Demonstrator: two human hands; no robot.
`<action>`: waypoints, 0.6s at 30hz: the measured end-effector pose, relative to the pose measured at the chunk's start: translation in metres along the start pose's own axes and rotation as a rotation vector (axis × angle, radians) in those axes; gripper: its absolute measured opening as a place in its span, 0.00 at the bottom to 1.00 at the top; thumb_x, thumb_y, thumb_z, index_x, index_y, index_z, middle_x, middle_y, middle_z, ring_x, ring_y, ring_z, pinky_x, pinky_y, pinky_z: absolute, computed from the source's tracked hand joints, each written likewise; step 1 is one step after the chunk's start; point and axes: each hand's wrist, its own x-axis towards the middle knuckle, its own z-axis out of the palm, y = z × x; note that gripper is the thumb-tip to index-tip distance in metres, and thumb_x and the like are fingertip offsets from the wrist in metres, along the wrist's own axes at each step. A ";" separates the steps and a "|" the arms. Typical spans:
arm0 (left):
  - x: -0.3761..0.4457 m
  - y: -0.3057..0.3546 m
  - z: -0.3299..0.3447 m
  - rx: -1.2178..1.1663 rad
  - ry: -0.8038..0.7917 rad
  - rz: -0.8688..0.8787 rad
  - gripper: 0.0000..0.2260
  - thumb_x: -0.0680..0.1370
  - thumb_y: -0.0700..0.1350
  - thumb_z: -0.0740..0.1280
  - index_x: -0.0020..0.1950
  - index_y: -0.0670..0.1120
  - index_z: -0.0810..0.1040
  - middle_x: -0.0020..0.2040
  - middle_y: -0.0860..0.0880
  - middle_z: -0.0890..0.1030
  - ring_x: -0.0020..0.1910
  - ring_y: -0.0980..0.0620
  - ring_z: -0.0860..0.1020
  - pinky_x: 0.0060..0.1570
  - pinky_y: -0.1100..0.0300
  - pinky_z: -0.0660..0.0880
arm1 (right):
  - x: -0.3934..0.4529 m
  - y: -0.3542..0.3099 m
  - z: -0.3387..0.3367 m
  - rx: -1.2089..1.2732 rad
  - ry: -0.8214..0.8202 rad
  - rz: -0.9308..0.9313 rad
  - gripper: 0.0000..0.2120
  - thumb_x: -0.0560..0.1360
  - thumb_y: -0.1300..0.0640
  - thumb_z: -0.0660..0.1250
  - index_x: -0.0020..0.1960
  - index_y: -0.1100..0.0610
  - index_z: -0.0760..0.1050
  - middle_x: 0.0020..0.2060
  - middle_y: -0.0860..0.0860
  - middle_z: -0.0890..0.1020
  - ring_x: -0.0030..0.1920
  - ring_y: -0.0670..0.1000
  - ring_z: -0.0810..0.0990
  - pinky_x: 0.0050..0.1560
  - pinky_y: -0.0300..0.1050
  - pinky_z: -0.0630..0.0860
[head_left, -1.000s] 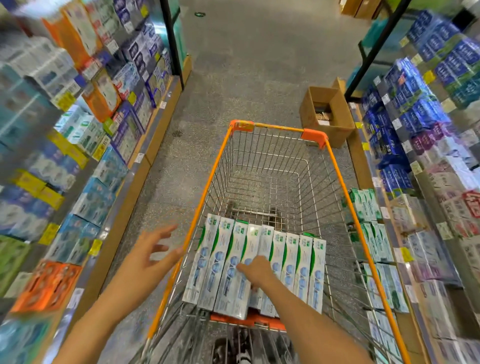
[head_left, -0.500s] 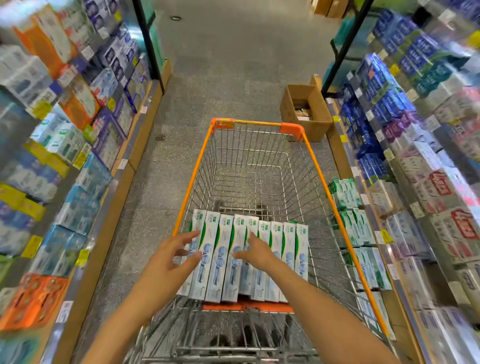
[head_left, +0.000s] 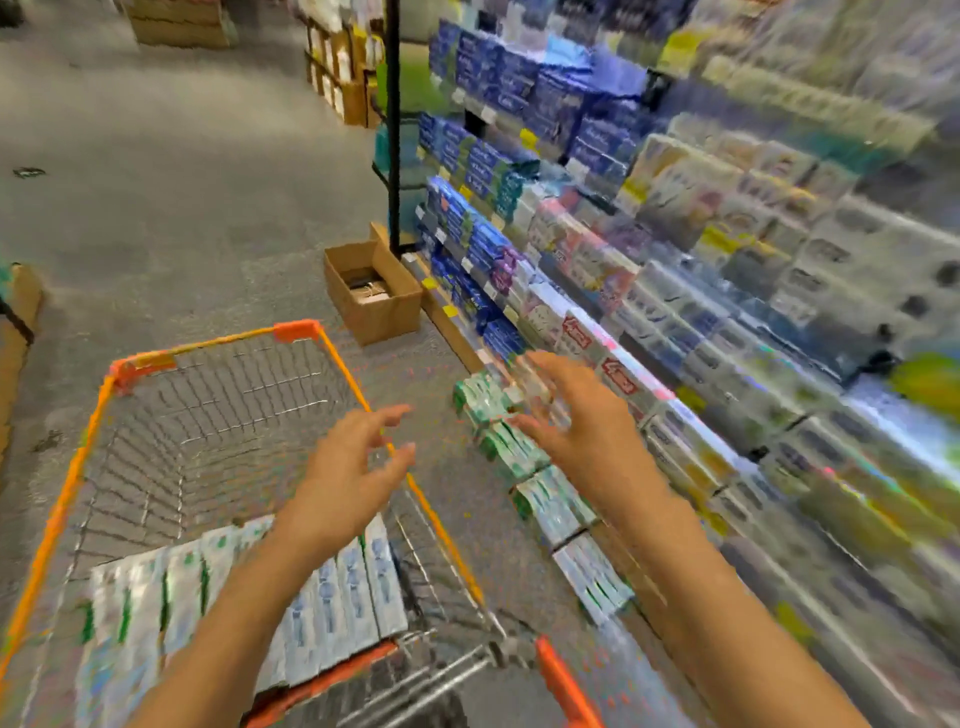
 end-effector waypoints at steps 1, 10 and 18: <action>0.007 0.014 0.025 0.022 -0.019 0.037 0.14 0.77 0.42 0.68 0.60 0.54 0.73 0.55 0.50 0.73 0.53 0.50 0.73 0.55 0.55 0.71 | -0.015 0.024 -0.022 -0.026 0.056 0.026 0.26 0.72 0.55 0.73 0.67 0.56 0.71 0.63 0.52 0.76 0.60 0.48 0.72 0.57 0.31 0.62; 0.041 0.127 0.260 0.025 -0.199 0.147 0.17 0.74 0.45 0.69 0.61 0.43 0.77 0.54 0.49 0.75 0.48 0.53 0.73 0.42 0.77 0.66 | -0.138 0.231 -0.158 -0.152 0.125 0.326 0.22 0.71 0.50 0.72 0.62 0.58 0.75 0.57 0.54 0.80 0.57 0.54 0.77 0.57 0.38 0.67; 0.067 0.135 0.362 0.145 -0.410 0.098 0.16 0.78 0.47 0.64 0.66 0.51 0.73 0.57 0.52 0.72 0.52 0.54 0.72 0.52 0.62 0.66 | -0.160 0.316 -0.164 -0.069 0.045 0.483 0.23 0.74 0.52 0.70 0.67 0.56 0.70 0.62 0.50 0.75 0.64 0.50 0.71 0.62 0.37 0.63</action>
